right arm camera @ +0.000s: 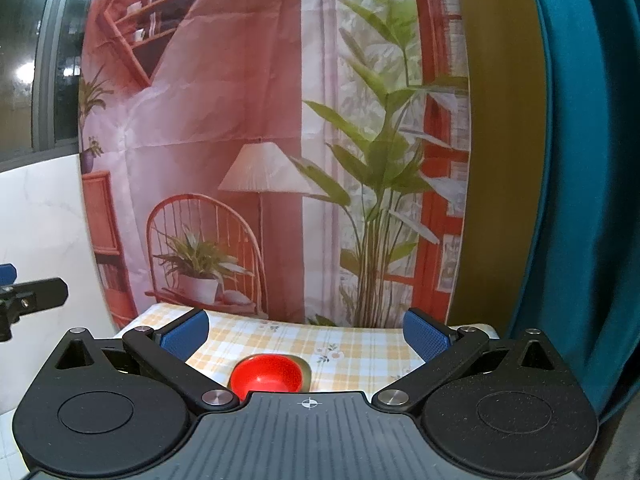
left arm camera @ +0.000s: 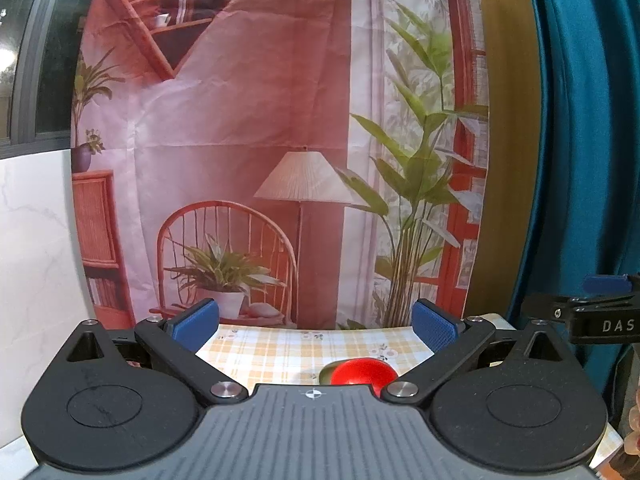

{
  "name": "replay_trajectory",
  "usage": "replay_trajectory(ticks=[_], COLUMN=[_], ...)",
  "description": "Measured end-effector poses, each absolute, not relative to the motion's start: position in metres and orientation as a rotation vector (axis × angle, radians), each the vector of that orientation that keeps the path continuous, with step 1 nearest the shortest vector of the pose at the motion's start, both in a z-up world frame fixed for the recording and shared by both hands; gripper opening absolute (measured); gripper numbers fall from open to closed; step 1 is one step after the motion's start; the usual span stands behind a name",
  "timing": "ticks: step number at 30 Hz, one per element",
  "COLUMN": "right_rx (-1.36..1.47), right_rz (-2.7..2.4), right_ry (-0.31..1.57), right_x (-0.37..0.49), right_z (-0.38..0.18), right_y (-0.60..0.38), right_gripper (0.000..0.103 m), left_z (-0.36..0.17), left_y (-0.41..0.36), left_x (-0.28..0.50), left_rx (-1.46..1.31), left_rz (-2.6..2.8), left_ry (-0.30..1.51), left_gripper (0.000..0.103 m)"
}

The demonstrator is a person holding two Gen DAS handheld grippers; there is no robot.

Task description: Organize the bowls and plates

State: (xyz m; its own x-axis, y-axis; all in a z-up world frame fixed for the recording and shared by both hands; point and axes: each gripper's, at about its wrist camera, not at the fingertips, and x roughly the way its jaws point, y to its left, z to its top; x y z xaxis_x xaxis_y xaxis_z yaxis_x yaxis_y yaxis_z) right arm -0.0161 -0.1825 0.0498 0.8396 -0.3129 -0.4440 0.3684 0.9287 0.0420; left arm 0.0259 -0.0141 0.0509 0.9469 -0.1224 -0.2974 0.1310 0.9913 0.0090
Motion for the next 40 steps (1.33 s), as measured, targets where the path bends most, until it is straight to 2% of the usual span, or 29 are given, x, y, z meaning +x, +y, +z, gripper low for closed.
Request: replay_trajectory(ticks=[40], right_rx=[0.108], right_rz=[-0.363], right_ry=[0.442], right_x=[-0.019], right_z=[0.0571], right_y=[-0.1784], right_gripper=[0.103], left_z=[0.0508], left_y=[-0.0108], left_x=[0.0278], left_rx=[0.008], left_rz=[-0.125], left_ry=[0.327], left_gripper=[0.103])
